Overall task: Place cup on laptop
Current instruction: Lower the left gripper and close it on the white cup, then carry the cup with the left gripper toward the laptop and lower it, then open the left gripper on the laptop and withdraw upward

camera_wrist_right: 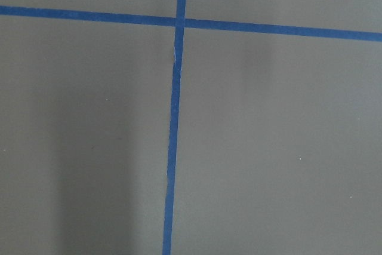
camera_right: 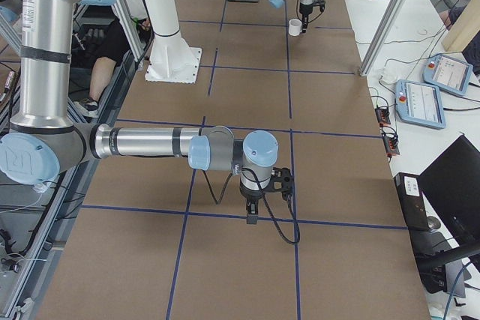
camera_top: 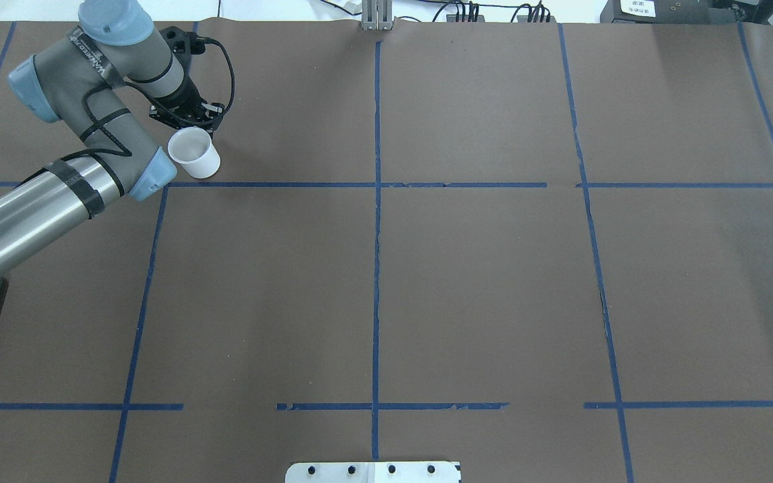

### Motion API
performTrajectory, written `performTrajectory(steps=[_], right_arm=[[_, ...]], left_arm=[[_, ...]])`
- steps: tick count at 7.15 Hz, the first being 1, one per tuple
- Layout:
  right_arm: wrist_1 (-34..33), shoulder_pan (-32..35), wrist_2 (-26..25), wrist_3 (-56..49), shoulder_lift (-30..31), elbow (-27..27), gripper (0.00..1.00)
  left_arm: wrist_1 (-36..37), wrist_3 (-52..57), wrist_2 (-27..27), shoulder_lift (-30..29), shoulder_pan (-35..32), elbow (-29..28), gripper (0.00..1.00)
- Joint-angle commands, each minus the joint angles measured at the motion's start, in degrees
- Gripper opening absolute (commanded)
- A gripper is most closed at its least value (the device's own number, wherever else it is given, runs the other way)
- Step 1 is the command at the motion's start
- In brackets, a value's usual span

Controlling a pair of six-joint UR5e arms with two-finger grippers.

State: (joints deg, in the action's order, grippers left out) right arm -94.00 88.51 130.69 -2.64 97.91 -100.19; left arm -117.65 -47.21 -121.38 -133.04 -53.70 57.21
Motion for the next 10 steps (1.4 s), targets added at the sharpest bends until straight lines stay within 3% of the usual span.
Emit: performTrajectory(steps=[1,3,4,6,8,10], right_arm=[[0.0,0.0,0.0,0.0,0.0,0.0,1.0],[0.0,0.0,0.0,0.0,0.0,0.0,1.0],[0.0,0.0,-0.1,0.0,0.0,0.0,1.0],[0.0,0.0,0.0,0.0,0.0,0.0,1.0],[0.0,0.0,0.0,0.0,0.0,0.0,1.0],[0.0,0.0,-0.1,0.0,0.0,0.0,1.0]], left_arm=[[3.4,0.9,-1.7,2.7,-5.6,6.4,0.0],[6.0,1.0,-3.7,20.5,-8.9,27.6,0.0],[5.4,1.1,-4.8,30.7,-9.4,34.1,0.0],[4.0,2.5,-4.8,42.2,-10.6,37.1,0.0],[-1.3,15.8,-5.8,54.1,-13.2,37.5,0.0],[-6.6,16.4,-5.4,58.1,-14.1,35.1,0.0]])
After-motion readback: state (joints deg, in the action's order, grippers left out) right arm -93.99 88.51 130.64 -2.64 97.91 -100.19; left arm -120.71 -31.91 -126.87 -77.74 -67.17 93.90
